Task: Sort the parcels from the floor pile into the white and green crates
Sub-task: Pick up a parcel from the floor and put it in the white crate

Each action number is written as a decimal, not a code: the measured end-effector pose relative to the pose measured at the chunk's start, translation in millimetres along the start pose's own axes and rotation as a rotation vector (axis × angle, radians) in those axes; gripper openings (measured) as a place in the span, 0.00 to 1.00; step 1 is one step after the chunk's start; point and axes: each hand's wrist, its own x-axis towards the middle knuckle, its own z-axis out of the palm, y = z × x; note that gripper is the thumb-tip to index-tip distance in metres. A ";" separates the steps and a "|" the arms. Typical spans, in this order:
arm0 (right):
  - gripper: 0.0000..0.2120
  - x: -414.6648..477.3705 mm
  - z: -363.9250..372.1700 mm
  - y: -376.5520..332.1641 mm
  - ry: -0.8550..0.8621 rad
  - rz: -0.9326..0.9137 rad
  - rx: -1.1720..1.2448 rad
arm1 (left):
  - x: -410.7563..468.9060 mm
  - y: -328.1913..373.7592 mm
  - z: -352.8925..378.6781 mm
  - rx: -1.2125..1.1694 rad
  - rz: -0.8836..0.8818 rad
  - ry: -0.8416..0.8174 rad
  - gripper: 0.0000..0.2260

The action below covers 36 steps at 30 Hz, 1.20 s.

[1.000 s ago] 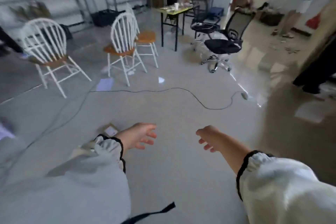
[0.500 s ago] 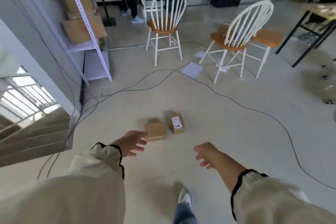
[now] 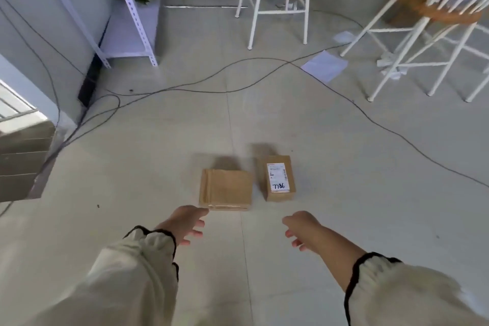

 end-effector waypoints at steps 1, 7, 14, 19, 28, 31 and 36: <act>0.08 40.2 13.9 -1.7 0.001 -0.013 0.017 | 40.5 -9.0 3.4 -0.006 -0.004 0.025 0.16; 0.19 232.0 97.6 -9.4 0.002 -0.066 0.180 | 233.0 -45.3 19.1 -0.103 0.070 0.200 0.18; 0.14 305.8 145.6 -27.2 0.078 -0.353 0.337 | 313.3 -50.5 43.6 -0.262 0.256 0.303 0.20; 0.19 304.8 143.3 -27.0 0.136 -0.302 0.348 | 315.4 -47.6 50.9 -0.409 0.206 0.299 0.19; 0.11 322.6 120.4 -26.0 0.162 -0.235 0.732 | 331.6 -63.3 41.4 -0.717 0.225 0.247 0.18; 0.17 334.4 118.2 -9.6 0.110 -0.118 0.671 | 334.7 -84.9 40.8 -0.601 0.155 0.207 0.17; 0.19 336.4 112.2 -3.0 -0.019 -0.055 0.558 | 327.9 -88.3 39.3 -0.414 0.099 0.106 0.15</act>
